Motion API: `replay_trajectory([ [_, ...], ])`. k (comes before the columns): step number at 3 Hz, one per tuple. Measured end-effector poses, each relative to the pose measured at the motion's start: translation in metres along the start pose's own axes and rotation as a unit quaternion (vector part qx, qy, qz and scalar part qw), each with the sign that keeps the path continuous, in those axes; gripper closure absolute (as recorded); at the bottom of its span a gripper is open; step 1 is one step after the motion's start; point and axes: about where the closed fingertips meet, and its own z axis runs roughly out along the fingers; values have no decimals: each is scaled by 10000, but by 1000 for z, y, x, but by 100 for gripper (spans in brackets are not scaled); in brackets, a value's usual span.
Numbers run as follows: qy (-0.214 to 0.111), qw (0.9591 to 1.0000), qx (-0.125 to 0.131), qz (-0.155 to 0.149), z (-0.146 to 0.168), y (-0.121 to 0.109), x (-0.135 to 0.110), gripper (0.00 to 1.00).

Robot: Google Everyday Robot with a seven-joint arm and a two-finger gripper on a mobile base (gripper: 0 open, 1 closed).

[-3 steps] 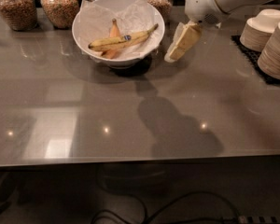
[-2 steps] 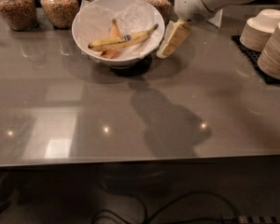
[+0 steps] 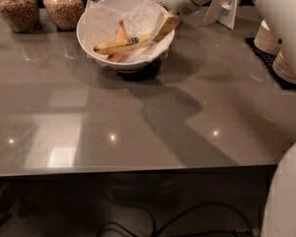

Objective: Pick banana from white bowl

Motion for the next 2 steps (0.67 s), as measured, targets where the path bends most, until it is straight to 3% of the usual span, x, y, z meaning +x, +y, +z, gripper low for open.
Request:
replay_trajectory([
  [1,-78,10000,-45,-15,27,-8,5,42],
  [2,-62,9994,-319,72,53,5,16,49],
])
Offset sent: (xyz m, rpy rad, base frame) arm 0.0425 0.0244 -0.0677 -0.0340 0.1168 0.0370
